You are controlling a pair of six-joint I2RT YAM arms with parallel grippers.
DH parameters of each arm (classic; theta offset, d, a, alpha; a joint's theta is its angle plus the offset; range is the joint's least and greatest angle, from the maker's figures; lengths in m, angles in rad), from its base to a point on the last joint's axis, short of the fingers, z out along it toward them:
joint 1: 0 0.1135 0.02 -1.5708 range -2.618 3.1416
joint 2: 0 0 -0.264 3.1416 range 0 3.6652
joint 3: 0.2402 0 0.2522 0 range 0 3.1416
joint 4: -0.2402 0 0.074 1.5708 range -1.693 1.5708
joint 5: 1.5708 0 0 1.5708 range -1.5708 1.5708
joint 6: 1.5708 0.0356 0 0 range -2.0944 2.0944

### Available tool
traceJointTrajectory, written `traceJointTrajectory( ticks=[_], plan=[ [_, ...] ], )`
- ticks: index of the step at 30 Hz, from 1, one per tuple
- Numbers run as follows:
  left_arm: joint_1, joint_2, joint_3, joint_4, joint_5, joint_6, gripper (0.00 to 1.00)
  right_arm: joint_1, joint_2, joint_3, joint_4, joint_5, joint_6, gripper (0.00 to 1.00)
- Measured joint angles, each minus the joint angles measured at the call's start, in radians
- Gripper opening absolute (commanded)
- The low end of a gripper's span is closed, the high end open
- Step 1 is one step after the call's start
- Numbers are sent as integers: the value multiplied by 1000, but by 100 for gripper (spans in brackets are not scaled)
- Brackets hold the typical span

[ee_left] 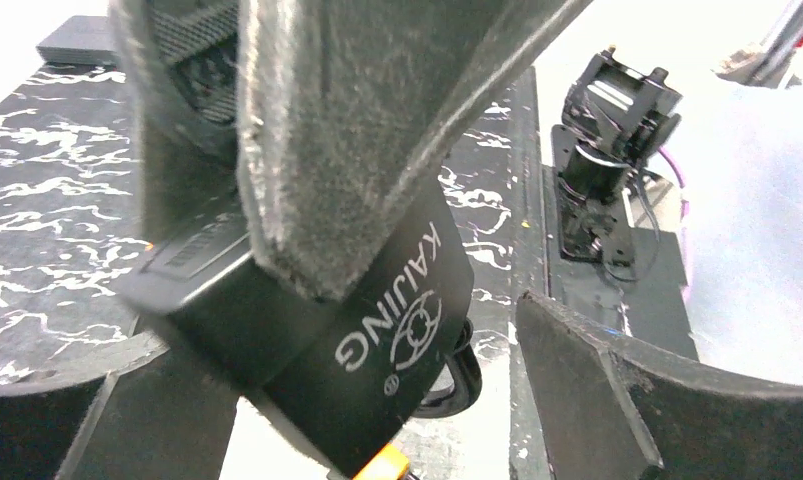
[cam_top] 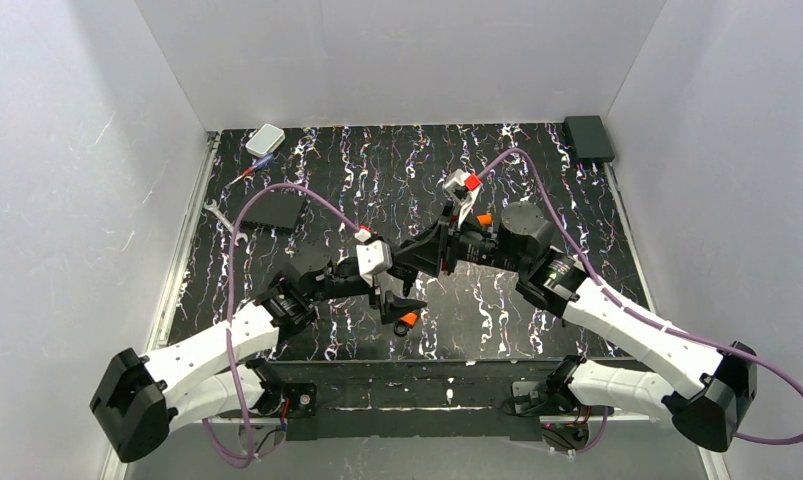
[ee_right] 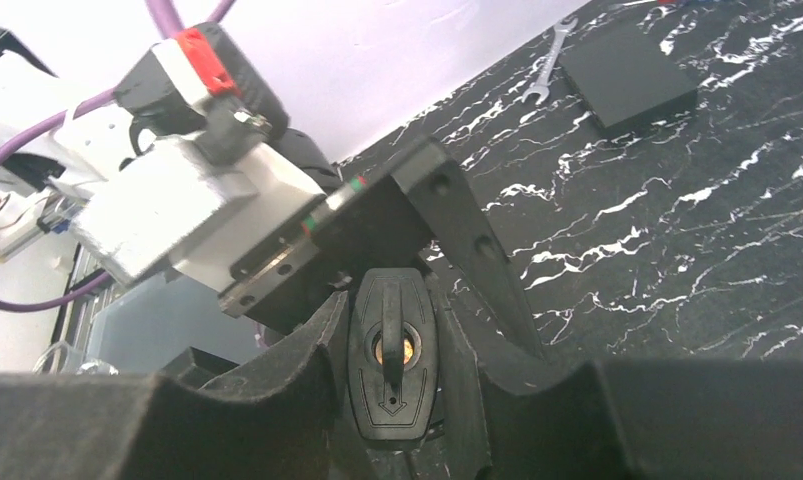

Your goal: Unlock with the key

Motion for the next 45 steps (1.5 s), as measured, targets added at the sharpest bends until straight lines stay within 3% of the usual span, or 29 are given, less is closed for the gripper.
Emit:
traceJointTrajectory(
  ticks=[7, 13, 19, 28, 33, 45],
  plan=[
    [2, -64, -24, 3, -152, 8, 98, 0, -8, 0, -55, 121, 32, 1],
    [2, -133, -63, 3, -265, 0, 89, 1, -37, 0, -150, 342, 107, 1],
    [-4, -127, -67, 5, -329, -8, 79, 0, -14, 5, -162, 461, 174, 1],
    [-29, 26, -65, 80, -344, -91, 36, 0, 12, 24, -163, 492, 215, 1],
    [-29, 69, -60, 140, -332, -136, 0, 0, 12, 24, -153, 497, 219, 1],
    [-10, 74, -62, 237, -253, -268, 3, -8, -30, -37, 3, 435, 171, 1]
  ],
)
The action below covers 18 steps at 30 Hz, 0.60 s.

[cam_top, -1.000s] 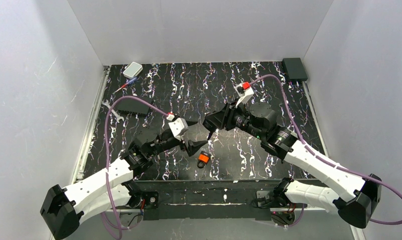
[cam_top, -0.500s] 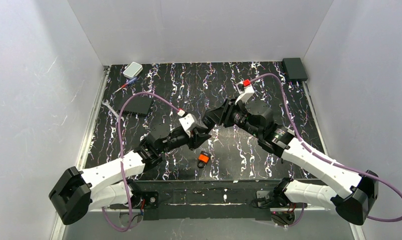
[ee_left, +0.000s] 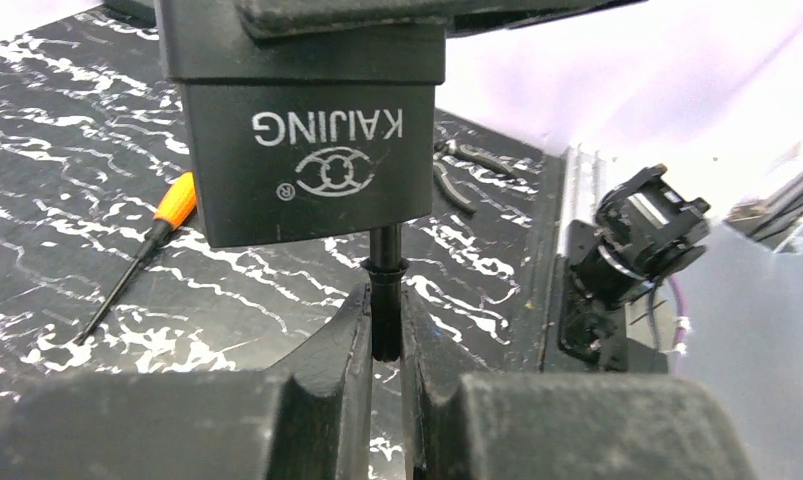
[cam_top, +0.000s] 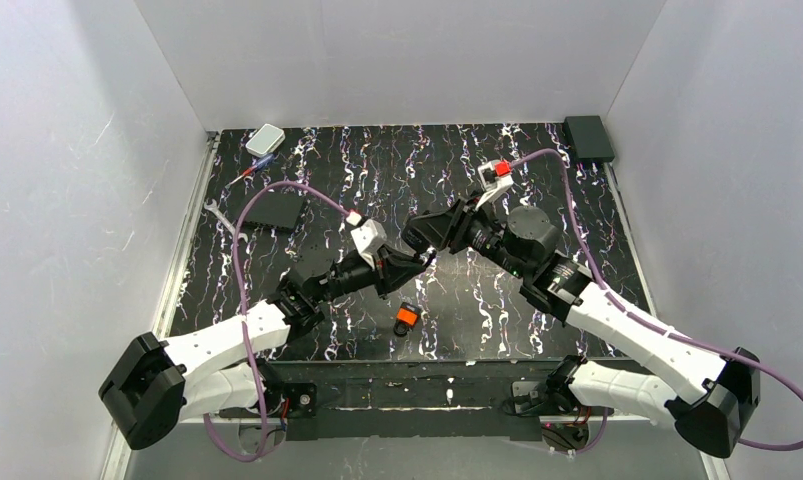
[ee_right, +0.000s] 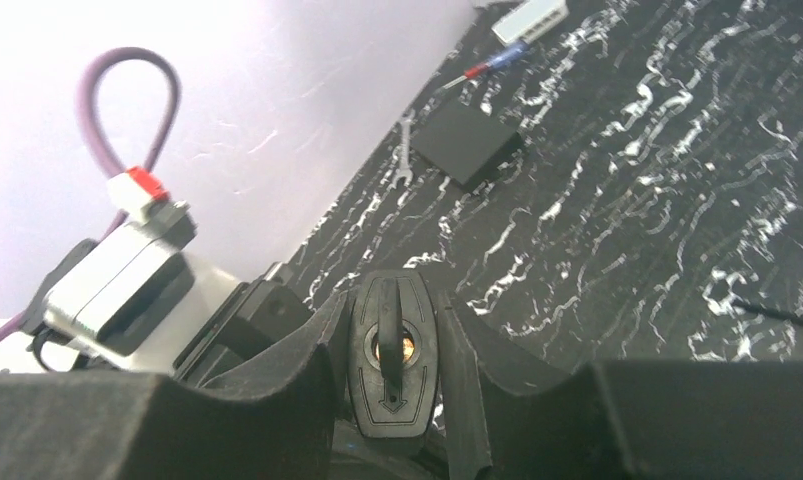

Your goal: Unlock with the key

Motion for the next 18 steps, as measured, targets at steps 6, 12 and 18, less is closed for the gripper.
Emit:
traceJointTrajectory(
  ticks=[6, 12, 18],
  plan=[
    [62, -10, -30, 104, 122, -116, 52, -4, -10, -31, 103, -98, -30, 1],
    [129, -33, -35, 171, 169, -218, 91, 8, -24, -61, 83, -114, -29, 1],
    [146, -133, -48, 46, 161, -215, 98, -10, -28, -63, -16, 26, -20, 1]
  ],
)
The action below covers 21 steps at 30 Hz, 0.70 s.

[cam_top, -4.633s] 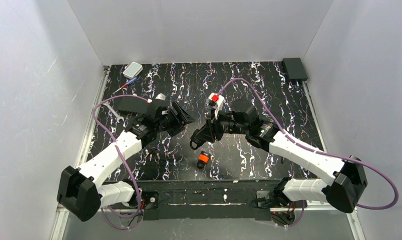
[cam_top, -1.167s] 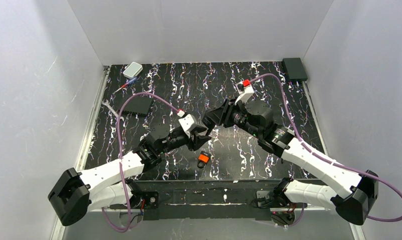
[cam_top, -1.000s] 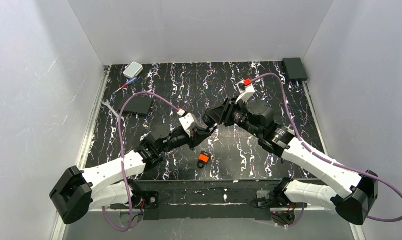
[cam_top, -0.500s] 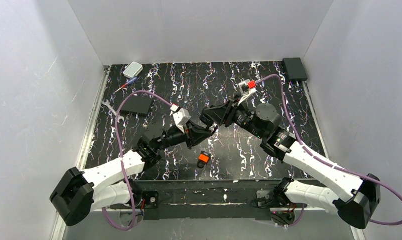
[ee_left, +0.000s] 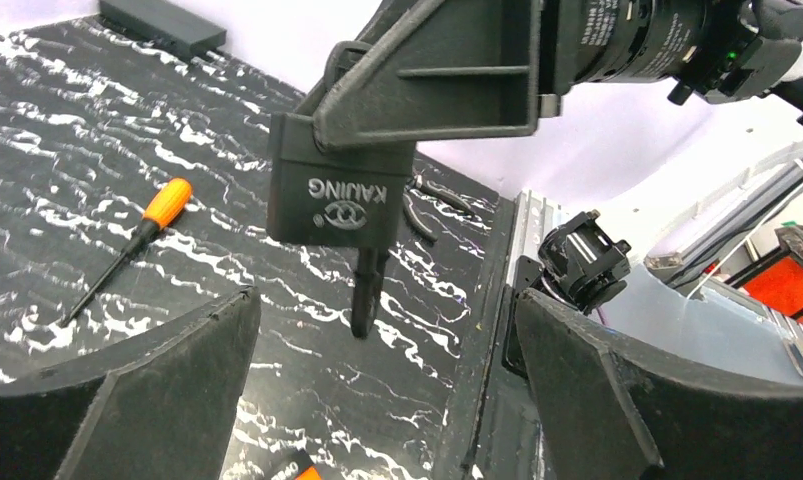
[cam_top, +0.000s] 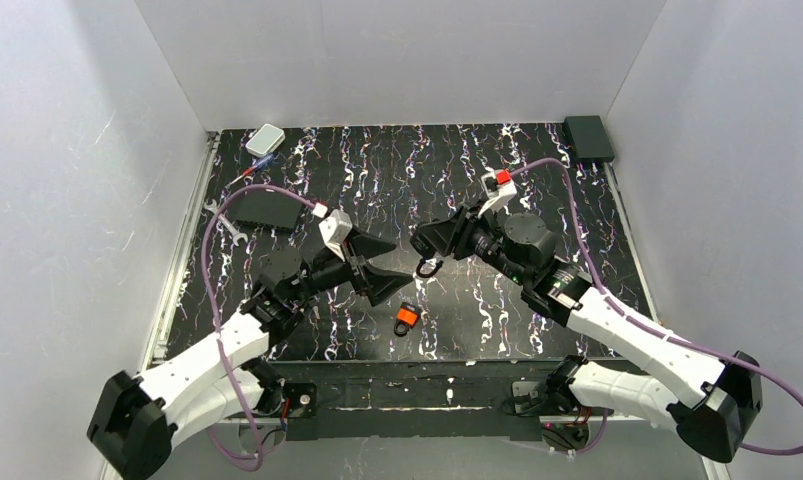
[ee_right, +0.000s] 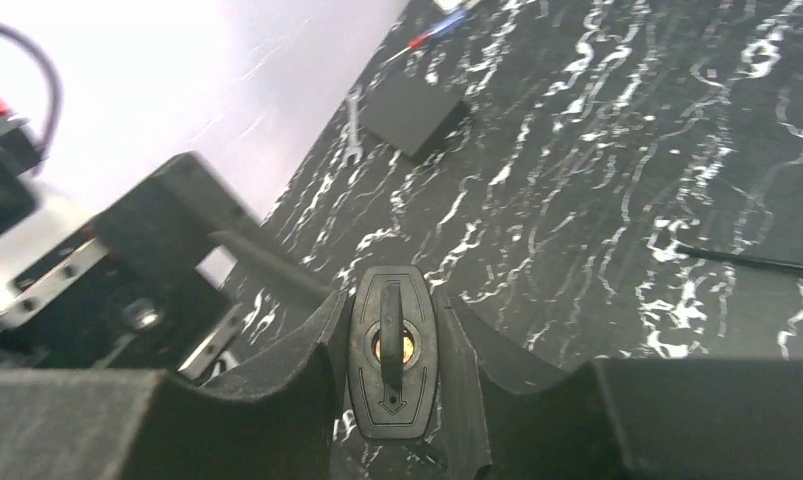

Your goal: Unlock with the key

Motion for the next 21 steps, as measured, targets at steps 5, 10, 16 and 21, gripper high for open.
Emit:
traceJointTrajectory(
  ticks=[5, 10, 16, 21],
  plan=[
    [1, -124, 112, -394, -89, 56, 98, -59, 10, -61, 9, 43, 46, 1],
    [1, -154, 394, -903, -307, 154, 98, -153, 141, -156, 122, -13, 135, 1],
    [2, -83, 516, -1202, -624, 239, 98, -228, 392, -171, 297, -98, 235, 1],
    [27, 14, 445, -1309, -727, 243, 98, -275, 595, -160, 489, -151, 362, 1]
  ],
)
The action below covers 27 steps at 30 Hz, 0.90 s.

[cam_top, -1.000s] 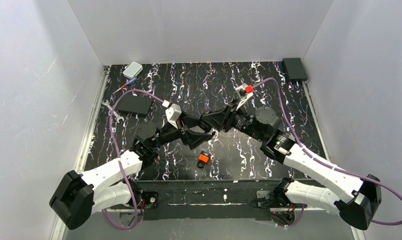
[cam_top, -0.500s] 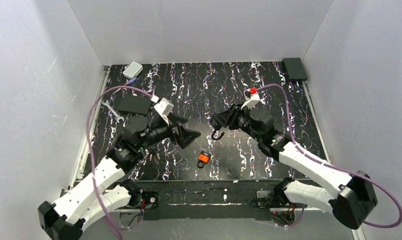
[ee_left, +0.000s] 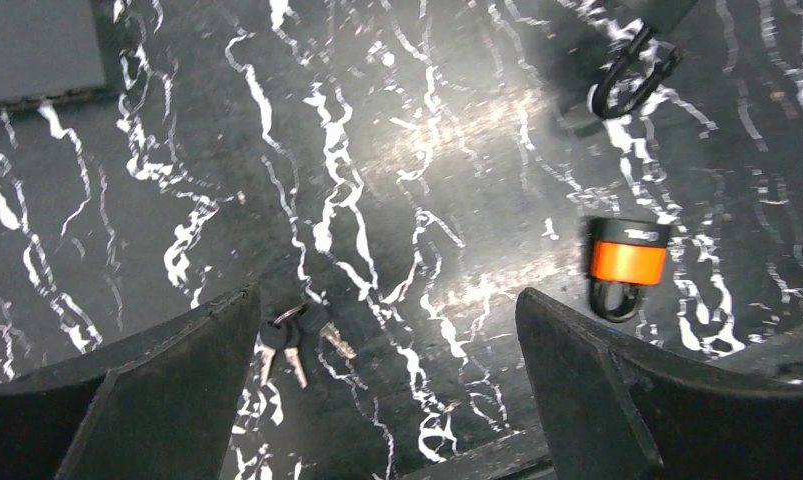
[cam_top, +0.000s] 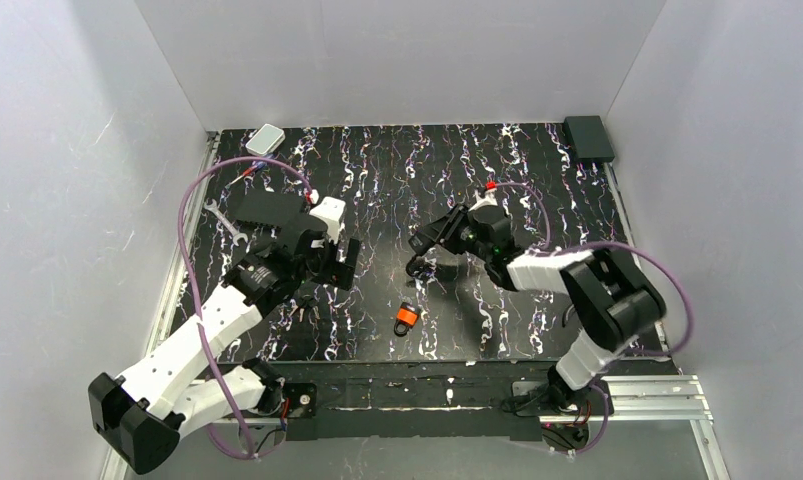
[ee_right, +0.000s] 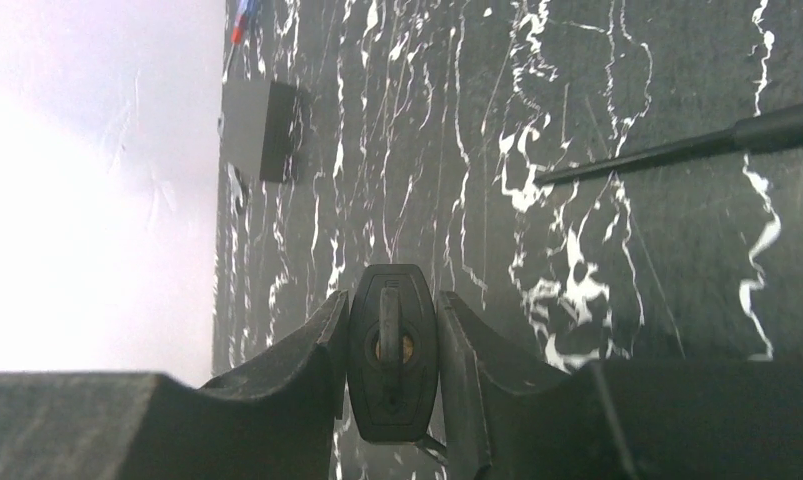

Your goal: Unlock with the key

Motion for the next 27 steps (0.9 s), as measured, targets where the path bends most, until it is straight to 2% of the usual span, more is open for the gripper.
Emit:
traceJointTrajectory(
  ticks=[7, 13, 17, 21, 22, 23, 24, 27],
  plan=[
    [10, 15, -8, -22, -52, 0, 98, -29, 325, 122, 244, -53, 189, 1],
    [16, 15, -8, -22, -80, 3, 98, -29, 529, 267, 385, -78, 286, 3],
    [27, 15, -9, -22, -94, 3, 98, -28, 650, 405, 423, -106, 309, 32],
    [38, 15, -9, -22, -97, 4, 98, -28, 705, 497, 412, -131, 298, 56],
    [40, 15, -9, -22, -97, 5, 98, -29, 709, 509, 406, -135, 293, 66],
    [41, 15, -9, -22, -97, 6, 98, -29, 710, 520, 392, -141, 285, 85],
    [44, 15, -9, -22, -97, 6, 98, -31, 710, 529, 380, -146, 274, 96],
    [51, 16, -9, -22, -97, 6, 98, -44, 709, 559, 346, -169, 231, 98]
  ],
)
